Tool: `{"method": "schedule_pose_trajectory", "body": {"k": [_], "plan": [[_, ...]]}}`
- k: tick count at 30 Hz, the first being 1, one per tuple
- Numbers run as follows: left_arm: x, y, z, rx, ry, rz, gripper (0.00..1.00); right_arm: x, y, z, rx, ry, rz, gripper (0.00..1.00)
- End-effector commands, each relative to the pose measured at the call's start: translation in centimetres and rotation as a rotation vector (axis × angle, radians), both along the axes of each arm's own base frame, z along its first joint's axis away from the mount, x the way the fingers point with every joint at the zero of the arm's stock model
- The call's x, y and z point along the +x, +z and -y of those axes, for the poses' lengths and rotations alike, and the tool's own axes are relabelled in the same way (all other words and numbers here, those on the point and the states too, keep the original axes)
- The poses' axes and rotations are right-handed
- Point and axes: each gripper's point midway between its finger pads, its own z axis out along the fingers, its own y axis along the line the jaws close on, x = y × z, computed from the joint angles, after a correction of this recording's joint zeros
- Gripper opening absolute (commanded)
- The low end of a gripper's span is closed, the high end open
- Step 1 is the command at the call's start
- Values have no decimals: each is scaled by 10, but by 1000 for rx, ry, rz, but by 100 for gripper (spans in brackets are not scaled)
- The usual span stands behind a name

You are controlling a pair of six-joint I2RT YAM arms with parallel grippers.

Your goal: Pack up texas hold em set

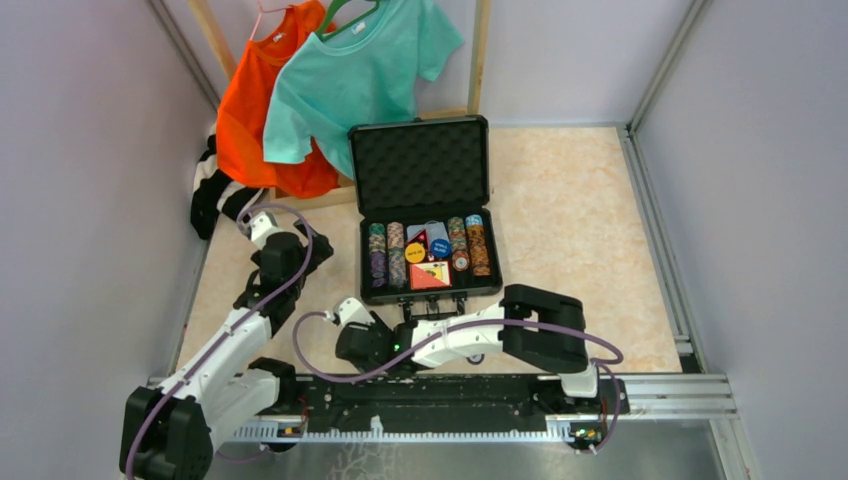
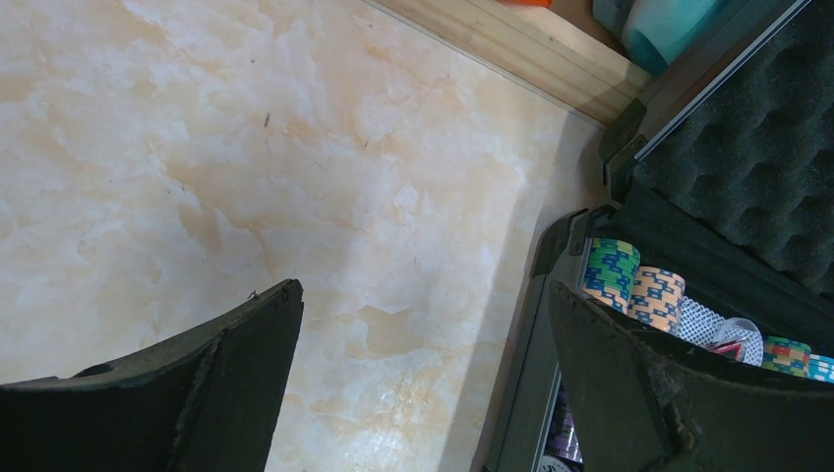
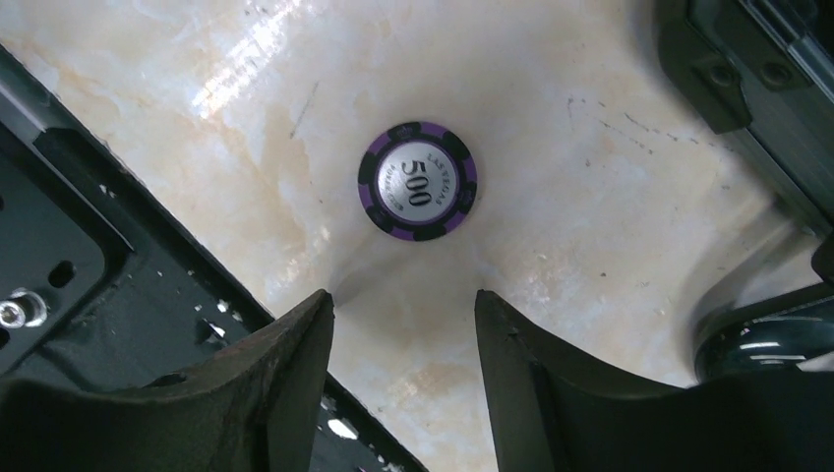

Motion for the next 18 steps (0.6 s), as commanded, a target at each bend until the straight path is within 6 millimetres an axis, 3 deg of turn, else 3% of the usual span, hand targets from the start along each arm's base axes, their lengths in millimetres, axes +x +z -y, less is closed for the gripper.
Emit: {"method": "schedule_pose_trajectory", "body": {"k": [1,10,18], "plan": [[6,10,0,-7,2,34,99,7,0,-11,-12,3,14,56],[6,8,-1,0,6,25,99,29,1,-20,19,9,3,58],[6,5,-2,4,14,20,99,37,-4,-27,32,11,-5,58]]}}
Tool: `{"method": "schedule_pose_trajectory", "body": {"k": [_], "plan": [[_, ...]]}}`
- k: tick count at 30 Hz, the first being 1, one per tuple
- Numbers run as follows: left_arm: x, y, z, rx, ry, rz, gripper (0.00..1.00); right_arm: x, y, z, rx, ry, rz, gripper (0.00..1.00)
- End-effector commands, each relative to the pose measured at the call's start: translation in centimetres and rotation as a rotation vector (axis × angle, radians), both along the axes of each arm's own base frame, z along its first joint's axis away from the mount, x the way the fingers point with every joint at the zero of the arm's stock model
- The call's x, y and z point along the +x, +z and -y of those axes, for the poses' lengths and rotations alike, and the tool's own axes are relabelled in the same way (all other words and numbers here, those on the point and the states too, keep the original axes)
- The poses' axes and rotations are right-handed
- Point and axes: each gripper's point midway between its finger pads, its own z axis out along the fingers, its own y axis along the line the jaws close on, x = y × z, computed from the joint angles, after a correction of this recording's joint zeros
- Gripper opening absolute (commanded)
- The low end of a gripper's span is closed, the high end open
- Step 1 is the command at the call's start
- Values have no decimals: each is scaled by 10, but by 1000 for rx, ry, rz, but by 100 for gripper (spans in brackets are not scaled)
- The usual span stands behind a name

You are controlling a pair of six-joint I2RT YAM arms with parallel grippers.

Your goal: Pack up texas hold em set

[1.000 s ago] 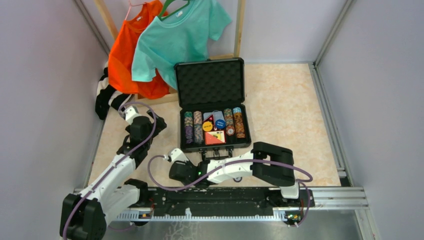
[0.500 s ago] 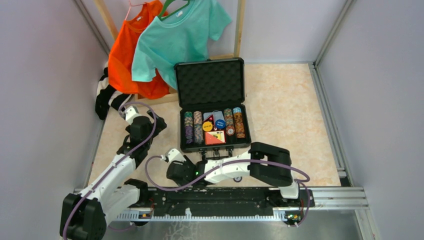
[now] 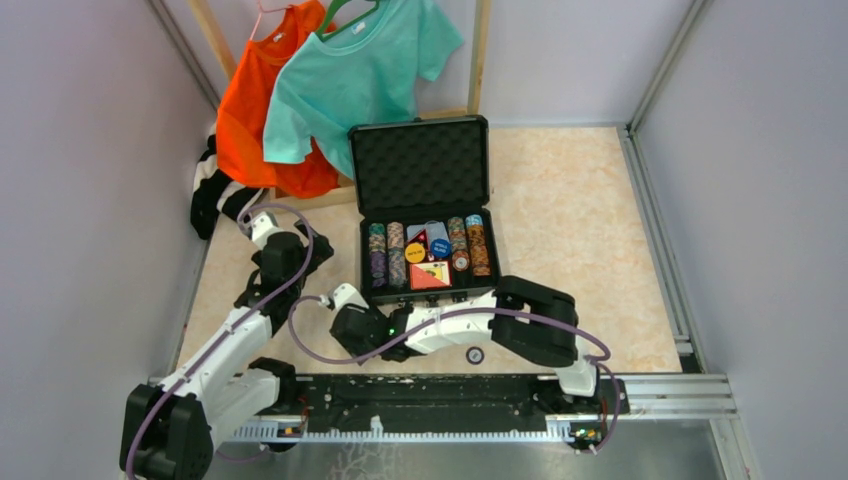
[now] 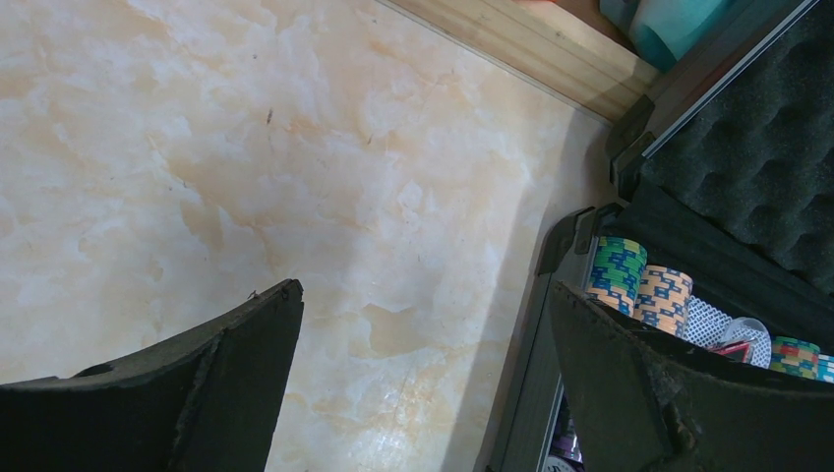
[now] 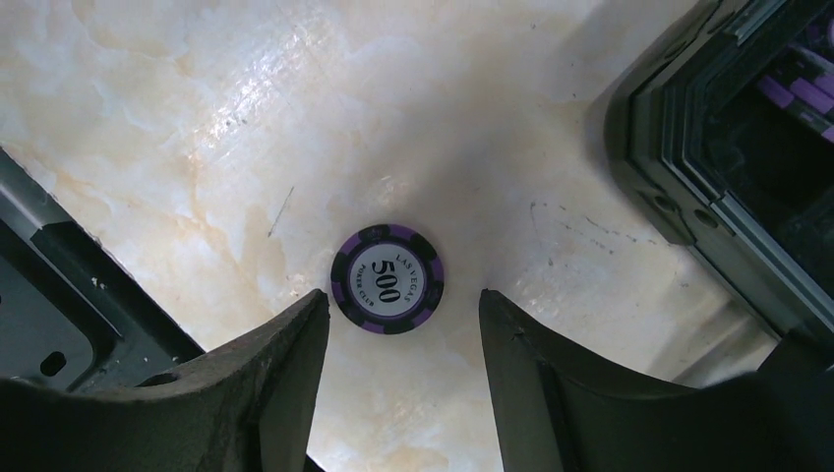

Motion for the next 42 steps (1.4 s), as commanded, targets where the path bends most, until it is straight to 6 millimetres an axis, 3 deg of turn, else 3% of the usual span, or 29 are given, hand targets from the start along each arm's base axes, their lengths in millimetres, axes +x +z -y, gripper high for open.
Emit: {"method": "schedule_pose_trajectory", "body": {"k": [1,12,31,39,42], "plan": [[6,8,-2,1,13,27,99,6,-5,-10,9,13,-10,58],[8,3,-2,0,10,5,99,4,-13,-19,1,38,-22,58],[8,6,0,-16,0,17,99,-16,-29,0,-91,38,-2,58],[9,6,1,-21,-4,19,99,-16,-12,0,-50,29,28,57],[8,5,1,-21,-5,18,99,-15,-15,2,-71,27,35,57]]}}
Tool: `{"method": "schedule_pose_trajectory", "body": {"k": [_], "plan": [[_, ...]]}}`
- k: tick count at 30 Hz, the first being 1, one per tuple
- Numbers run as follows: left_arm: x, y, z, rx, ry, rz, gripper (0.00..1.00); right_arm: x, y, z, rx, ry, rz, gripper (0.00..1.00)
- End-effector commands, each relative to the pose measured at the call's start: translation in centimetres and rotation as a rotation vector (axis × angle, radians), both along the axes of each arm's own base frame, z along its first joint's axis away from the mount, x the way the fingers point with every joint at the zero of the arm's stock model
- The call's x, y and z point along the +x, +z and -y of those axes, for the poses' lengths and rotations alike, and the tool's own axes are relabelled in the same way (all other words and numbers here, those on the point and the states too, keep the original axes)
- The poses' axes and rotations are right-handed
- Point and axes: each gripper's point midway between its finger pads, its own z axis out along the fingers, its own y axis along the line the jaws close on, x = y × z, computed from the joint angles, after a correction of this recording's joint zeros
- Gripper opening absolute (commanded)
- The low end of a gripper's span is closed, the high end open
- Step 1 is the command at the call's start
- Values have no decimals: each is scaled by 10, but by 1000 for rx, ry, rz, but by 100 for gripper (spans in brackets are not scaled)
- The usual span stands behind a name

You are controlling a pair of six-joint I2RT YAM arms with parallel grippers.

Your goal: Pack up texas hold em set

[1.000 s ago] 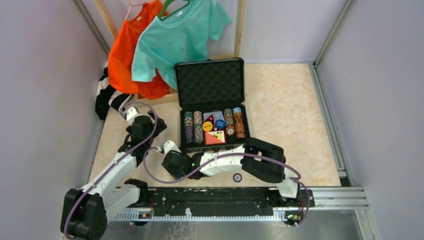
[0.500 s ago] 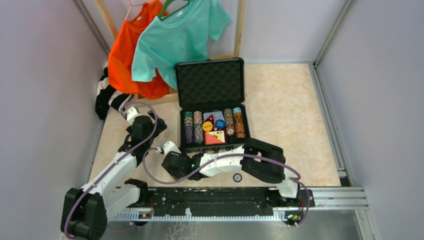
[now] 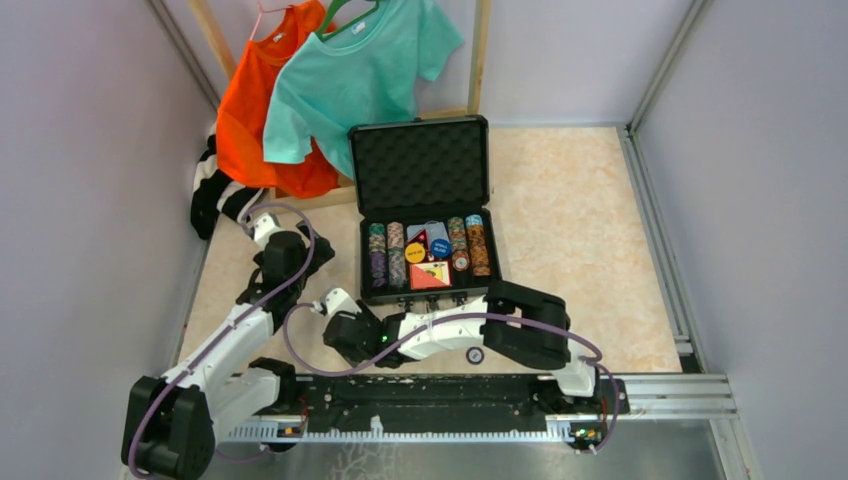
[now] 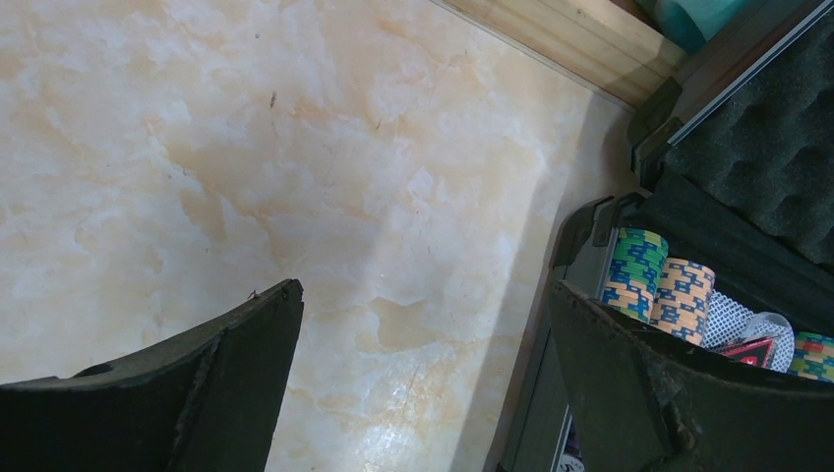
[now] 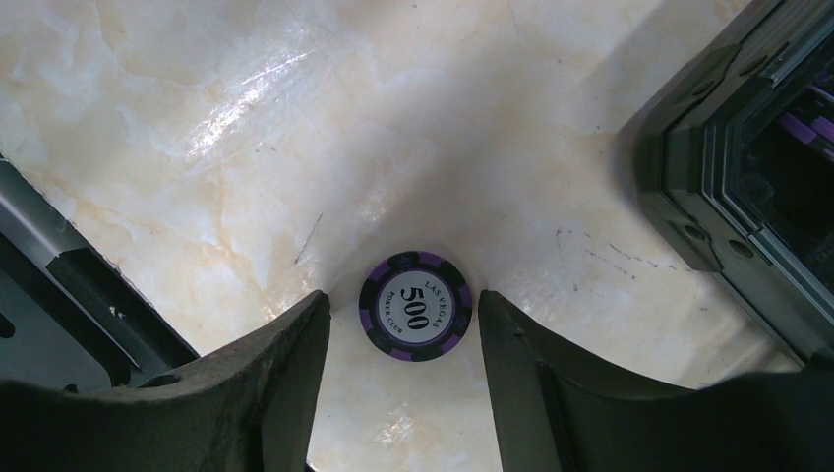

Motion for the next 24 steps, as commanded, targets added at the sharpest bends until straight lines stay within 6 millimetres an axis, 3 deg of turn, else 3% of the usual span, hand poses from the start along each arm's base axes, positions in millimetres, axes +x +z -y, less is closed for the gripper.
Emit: {"method": "schedule_pose_trajectory", "body": {"k": [1,5,17,24], "plan": [[8,17,1,-22,1,58,99,-11,-16,16,-76,15,-23,57],[8,17,1,-22,1,57,99,-13,-22,16,-87,20,-34,56],[9,15,2,-24,-2,55,99,-13,-26,22,-101,9,-37,40],[9,16,2,-26,-4,59,99,-10,-15,20,-86,2,-21,38]]}}
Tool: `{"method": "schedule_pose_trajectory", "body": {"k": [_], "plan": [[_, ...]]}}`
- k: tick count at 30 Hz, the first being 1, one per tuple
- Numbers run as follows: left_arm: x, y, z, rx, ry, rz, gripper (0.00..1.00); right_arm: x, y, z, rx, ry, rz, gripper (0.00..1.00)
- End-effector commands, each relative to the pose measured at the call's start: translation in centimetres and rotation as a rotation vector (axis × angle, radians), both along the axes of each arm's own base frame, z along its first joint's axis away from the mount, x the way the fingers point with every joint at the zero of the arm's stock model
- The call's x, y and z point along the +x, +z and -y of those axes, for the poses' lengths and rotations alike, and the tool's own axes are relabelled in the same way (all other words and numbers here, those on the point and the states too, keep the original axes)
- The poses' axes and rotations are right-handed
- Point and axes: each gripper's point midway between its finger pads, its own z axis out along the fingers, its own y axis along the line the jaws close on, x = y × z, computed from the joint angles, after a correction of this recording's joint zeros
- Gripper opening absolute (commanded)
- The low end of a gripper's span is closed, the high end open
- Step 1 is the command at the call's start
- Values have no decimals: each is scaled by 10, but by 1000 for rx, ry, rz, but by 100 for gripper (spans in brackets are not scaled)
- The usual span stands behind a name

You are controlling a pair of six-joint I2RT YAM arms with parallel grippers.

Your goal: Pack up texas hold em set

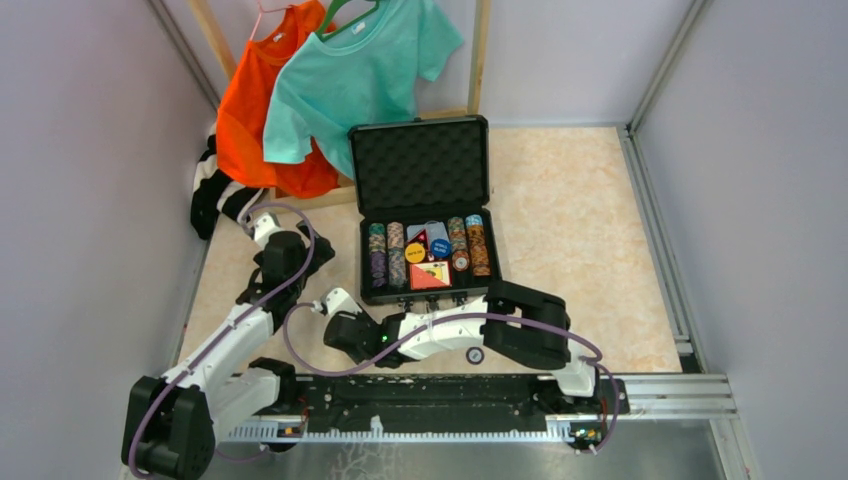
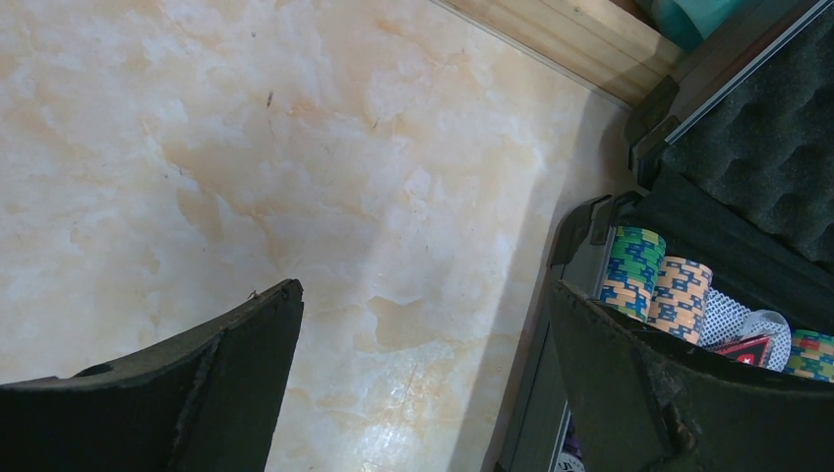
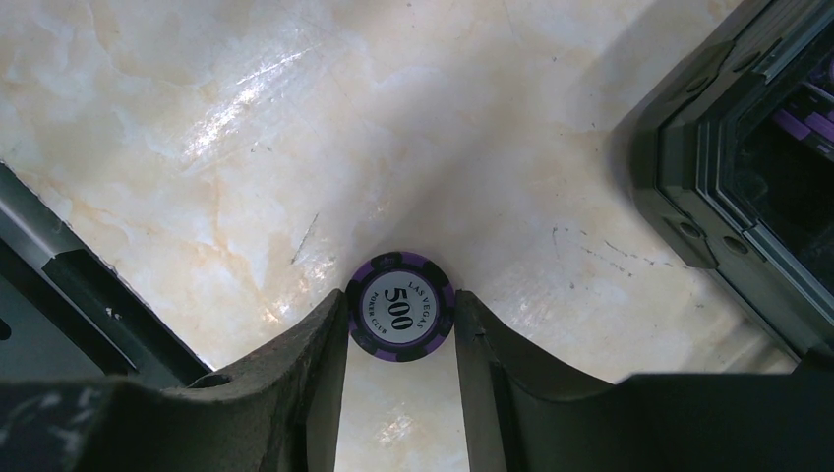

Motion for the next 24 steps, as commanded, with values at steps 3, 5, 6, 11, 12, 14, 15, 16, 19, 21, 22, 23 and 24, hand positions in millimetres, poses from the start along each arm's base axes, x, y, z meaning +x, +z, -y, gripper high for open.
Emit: {"method": "schedule_pose_trajectory", "body": {"k": [3,5,6,11,12,14,15,16,19,21,22,23,24], "plan": [[9,17,1,-22,1,61,99,-8,-5,17,-70,7,-11,38],[9,17,2,-23,-2,60,99,-4,2,17,-54,0,-7,38],[9,18,2,-24,-4,61,99,-2,7,17,-42,-4,-6,38],[10,22,7,-46,-19,67,99,6,21,24,-13,-23,6,37],[10,24,9,-53,-26,71,99,7,23,26,-10,-29,10,37],[11,26,14,-74,-47,72,99,11,28,31,-3,-42,18,37],[12,27,17,-83,-59,71,99,12,29,33,-2,-47,17,37],[13,28,21,-93,-75,69,99,14,32,36,5,-53,22,37],[14,29,36,-129,-147,48,99,20,37,45,10,-73,31,38],[14,29,55,-169,-241,27,99,24,42,50,19,-86,35,37],[13,30,64,-188,-291,21,99,26,45,53,22,-92,40,38],[13,29,73,-207,-334,14,99,29,47,56,25,-98,45,37],[11,29,82,-233,-381,5,99,31,50,59,28,-104,51,37]]}}
